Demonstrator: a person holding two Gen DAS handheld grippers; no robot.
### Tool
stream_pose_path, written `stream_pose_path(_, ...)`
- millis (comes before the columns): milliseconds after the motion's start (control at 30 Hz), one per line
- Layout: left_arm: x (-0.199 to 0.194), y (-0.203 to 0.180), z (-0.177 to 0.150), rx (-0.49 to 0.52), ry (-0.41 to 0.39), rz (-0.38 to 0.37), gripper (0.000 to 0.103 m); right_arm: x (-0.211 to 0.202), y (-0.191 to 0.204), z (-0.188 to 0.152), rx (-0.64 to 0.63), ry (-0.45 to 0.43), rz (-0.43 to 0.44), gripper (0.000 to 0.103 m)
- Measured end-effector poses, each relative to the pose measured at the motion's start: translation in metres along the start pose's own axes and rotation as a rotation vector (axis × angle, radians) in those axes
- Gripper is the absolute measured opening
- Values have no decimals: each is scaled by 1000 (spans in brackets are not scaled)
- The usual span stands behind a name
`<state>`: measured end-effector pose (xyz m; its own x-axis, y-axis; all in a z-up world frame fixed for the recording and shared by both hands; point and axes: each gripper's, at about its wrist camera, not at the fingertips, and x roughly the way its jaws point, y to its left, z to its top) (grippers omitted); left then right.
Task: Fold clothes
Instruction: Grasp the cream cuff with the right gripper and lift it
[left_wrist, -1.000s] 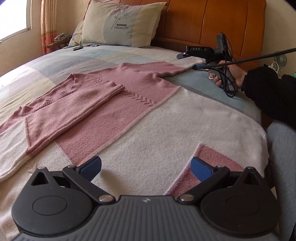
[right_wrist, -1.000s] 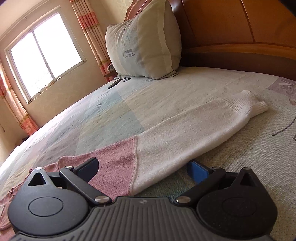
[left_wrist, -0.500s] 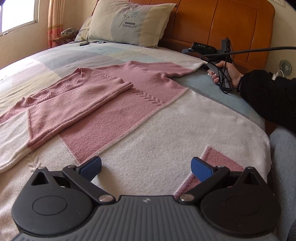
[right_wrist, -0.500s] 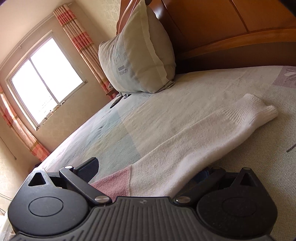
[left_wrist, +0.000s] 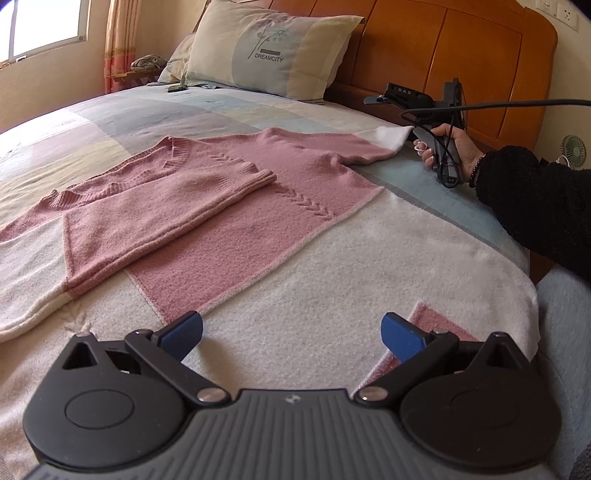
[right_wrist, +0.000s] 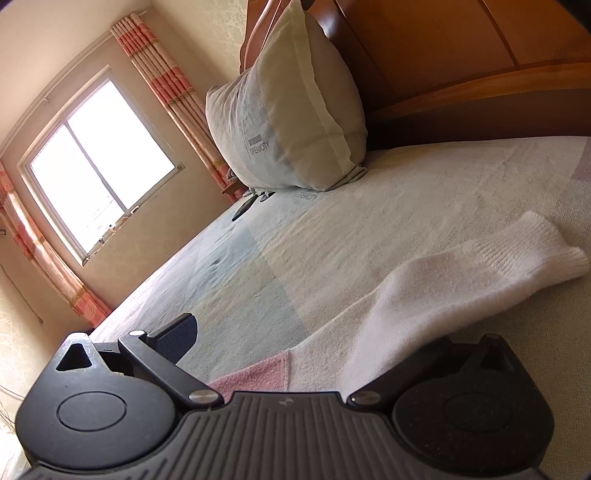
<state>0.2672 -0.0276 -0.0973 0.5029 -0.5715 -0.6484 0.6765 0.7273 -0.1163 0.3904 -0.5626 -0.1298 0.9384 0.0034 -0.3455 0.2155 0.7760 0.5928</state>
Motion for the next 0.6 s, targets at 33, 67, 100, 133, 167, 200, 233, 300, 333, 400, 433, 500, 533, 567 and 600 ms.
stream_pose_path(33, -1, 0, 1, -2, -4, 1, 102, -2, 4, 0, -3, -2, 11, 103)
stream_pose_path(67, -2, 1, 2, -3, -10, 1, 102, -4, 8, 1, -2, -6, 22, 103)
stream_pose_path(100, -4, 1, 2, -4, -15, 2, 102, -6, 12, 1, 0, -9, 32, 103)
stream_pose_path(133, -5, 1, 3, -4, -19, 4, 102, -9, 16, 1, 3, -11, 40, 103)
stream_pose_path(167, -6, 1, 3, -3, -24, 4, 102, -12, 21, 1, 6, -12, 50, 103)
stream_pose_path(200, -8, 1, 4, -2, -29, 4, 102, -15, 26, 1, 4, -14, 62, 103)
stream_pose_path(233, -9, 1, 5, -1, -34, 3, 102, -18, 32, 1, 2, -15, 74, 103)
stream_pose_path(300, -12, 1, 6, 7, -41, 6, 102, -24, 45, 0, -5, -18, 93, 103)
stream_pose_path(333, -13, 1, 7, 11, -43, 8, 102, -26, 52, -1, -9, -20, 102, 103)
stream_pose_path(400, -15, 1, 8, 25, -43, 13, 102, -29, 66, -3, -12, -18, 117, 103)
stream_pose_path(433, -16, 1, 8, 32, -42, 16, 102, -30, 72, -4, -13, -12, 118, 103)
stream_pose_path(500, -19, 1, 10, 56, -37, 28, 102, -31, 84, -7, -16, -2, 122, 103)
stream_pose_path(533, -20, 1, 10, 74, -32, 36, 102, -31, 90, -9, -18, 4, 123, 103)
stream_pose_path(567, -22, 2, 11, 90, -26, 43, 102, -31, 96, -11, -18, 9, 125, 103)
stream_pose_path(600, -24, 2, 12, 104, -22, 44, 102, -32, 100, -12, -13, 12, 127, 103)
